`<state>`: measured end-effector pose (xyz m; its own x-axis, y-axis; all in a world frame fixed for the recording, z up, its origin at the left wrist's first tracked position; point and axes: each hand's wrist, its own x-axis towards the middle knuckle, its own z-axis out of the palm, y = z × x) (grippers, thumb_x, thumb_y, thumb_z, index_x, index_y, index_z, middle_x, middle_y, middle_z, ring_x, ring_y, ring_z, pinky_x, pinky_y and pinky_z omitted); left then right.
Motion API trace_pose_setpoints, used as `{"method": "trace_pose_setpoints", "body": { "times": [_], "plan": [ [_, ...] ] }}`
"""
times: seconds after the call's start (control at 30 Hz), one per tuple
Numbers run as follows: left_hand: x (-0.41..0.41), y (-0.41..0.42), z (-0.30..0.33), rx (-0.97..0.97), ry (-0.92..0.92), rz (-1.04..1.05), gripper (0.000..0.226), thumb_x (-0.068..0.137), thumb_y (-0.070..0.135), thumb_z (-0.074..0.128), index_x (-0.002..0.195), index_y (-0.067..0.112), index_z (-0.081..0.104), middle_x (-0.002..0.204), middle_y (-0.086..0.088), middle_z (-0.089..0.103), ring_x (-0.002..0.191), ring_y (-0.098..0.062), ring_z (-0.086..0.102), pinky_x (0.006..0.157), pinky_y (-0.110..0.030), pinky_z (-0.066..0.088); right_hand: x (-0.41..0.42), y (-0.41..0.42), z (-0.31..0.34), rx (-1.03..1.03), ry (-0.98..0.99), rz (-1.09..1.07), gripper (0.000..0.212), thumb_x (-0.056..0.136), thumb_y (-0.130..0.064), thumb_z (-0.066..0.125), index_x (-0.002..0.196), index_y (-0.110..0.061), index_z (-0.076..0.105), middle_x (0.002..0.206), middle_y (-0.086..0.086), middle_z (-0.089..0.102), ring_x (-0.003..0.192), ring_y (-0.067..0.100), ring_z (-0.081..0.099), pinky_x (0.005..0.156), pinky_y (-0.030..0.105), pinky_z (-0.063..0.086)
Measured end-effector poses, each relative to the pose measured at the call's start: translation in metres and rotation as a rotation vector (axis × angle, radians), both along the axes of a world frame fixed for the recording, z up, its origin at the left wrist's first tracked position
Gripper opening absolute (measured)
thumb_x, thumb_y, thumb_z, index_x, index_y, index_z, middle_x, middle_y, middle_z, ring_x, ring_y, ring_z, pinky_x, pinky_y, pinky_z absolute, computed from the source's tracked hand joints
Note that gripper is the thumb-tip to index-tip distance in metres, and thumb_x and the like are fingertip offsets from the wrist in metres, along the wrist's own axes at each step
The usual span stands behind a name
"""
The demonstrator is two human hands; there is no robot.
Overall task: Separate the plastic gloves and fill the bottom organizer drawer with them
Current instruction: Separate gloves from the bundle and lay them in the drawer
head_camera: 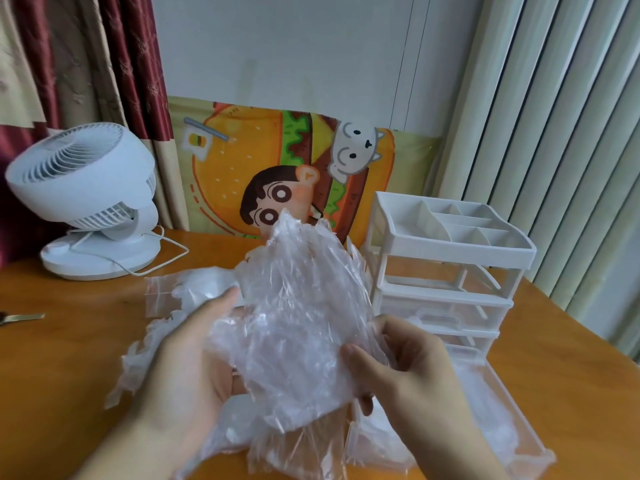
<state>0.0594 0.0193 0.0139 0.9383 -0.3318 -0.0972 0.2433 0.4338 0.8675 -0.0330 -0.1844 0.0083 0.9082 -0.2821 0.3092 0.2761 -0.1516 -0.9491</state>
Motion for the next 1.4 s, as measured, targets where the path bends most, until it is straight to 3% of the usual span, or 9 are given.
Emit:
{"method": "trace_pose_setpoints", "body": {
  "times": [0.33, 0.5, 0.57, 0.63, 0.73, 0.9, 1.1, 1.23, 1.4],
  "plan": [
    [-0.001, 0.014, -0.005, 0.406, -0.137, -0.072, 0.068, 0.052, 0.032, 0.102, 0.096, 0.003, 0.06, 0.107, -0.012, 0.071, 0.106, -0.024, 0.067, 0.098, -0.045, 0.049, -0.003, -0.014, 0.005, -0.284, 0.078, 0.024, 0.025, 0.092, 0.0, 0.074, 0.076, -0.019, 0.072, 0.064, -0.006, 0.067, 0.058, 0.008, 0.06, 0.057, 0.022, 0.046],
    [-0.012, -0.004, -0.012, 0.298, -0.291, 0.168, 0.072, 0.069, 0.048, 0.093, 0.076, -0.011, 0.051, 0.085, -0.015, 0.062, 0.084, -0.031, 0.067, 0.091, -0.049, 0.056, 0.001, -0.001, 0.0, 0.303, 0.112, 0.005, 0.051, 0.085, -0.033, 0.089, 0.123, -0.007, 0.069, 0.113, 0.007, 0.079, 0.105, 0.022, 0.077, 0.096, 0.041, 0.058],
    [-0.019, -0.01, -0.019, 0.265, -0.315, 0.198, 0.091, 0.067, 0.059, 0.092, 0.071, -0.019, 0.045, 0.083, -0.013, 0.055, 0.075, -0.033, 0.059, 0.088, -0.059, 0.058, 0.0, 0.005, 0.003, 0.448, 0.171, 0.037, 0.046, 0.087, -0.033, 0.087, 0.115, -0.001, 0.067, 0.101, 0.006, 0.08, 0.09, 0.02, 0.079, 0.079, 0.035, 0.061],
    [-0.034, -0.021, -0.014, 0.26, -0.335, 0.226, 0.084, 0.073, 0.056, 0.089, 0.055, -0.013, 0.045, 0.061, -0.006, 0.047, 0.057, -0.026, 0.049, 0.068, -0.038, 0.055, -0.002, 0.007, 0.006, 0.376, 0.241, -0.063, 0.028, 0.091, -0.023, 0.082, 0.091, -0.003, 0.063, 0.068, -0.001, 0.073, 0.062, 0.014, 0.073, 0.057, 0.028, 0.055],
    [-0.059, -0.037, -0.001, 0.297, -0.395, 0.263, 0.066, 0.088, 0.02, 0.073, 0.027, 0.015, 0.048, 0.033, 0.014, 0.035, 0.031, 0.0, 0.037, 0.045, -0.009, 0.037, -0.002, -0.006, 0.009, 0.349, 0.237, -0.134, 0.04, 0.084, -0.038, 0.082, 0.106, -0.006, 0.07, 0.094, 0.01, 0.076, 0.083, 0.026, 0.073, 0.07, 0.042, 0.054],
    [-0.062, -0.049, -0.006, 0.409, -0.566, 0.328, 0.041, 0.088, 0.026, 0.075, 0.047, 0.027, 0.069, 0.04, 0.012, 0.055, 0.039, 0.001, 0.055, 0.044, -0.007, 0.038, -0.022, -0.02, 0.027, 0.253, 0.299, 0.082, 0.06, 0.085, -0.068, 0.071, 0.128, -0.027, 0.072, 0.12, 0.004, 0.078, 0.11, 0.029, 0.076, 0.097, 0.054, 0.057],
    [-0.063, -0.066, -0.003, 0.439, -0.516, 0.179, 0.043, 0.091, 0.041, 0.074, 0.06, 0.01, 0.074, 0.057, -0.012, 0.067, 0.056, -0.025, 0.067, 0.065, -0.027, 0.055, -0.023, -0.048, 0.025, 0.156, 0.272, -0.234, 0.013, 0.095, -0.009, 0.077, 0.097, 0.003, 0.073, 0.078, 0.021, 0.077, 0.066, 0.038, 0.075, 0.06, 0.045, 0.062],
    [-0.058, -0.072, 0.007, 0.156, -0.338, 0.175, 0.012, 0.093, 0.018, 0.07, 0.103, 0.012, 0.074, 0.091, -0.014, 0.079, 0.076, -0.031, 0.076, 0.067, -0.042, 0.06, -0.028, -0.108, 0.036, 0.257, 0.21, -0.325, 0.022, 0.093, -0.004, 0.077, 0.109, 0.009, 0.07, 0.104, 0.032, 0.076, 0.098, 0.054, 0.072, 0.09, 0.062, 0.059],
    [-0.074, -0.087, 0.017, 0.323, -0.985, 0.372, 0.025, 0.09, 0.01, 0.077, 0.095, 0.032, 0.066, 0.09, 0.005, 0.068, 0.085, -0.019, 0.068, 0.076, -0.021, 0.054, -0.039, -0.151, 0.021, 0.066, 0.423, -0.232, 0.025, 0.096, -0.006, 0.074, 0.107, 0.016, 0.068, 0.091, 0.027, 0.073, 0.078, 0.037, 0.07, 0.073, 0.04, 0.06]
  ]
}}
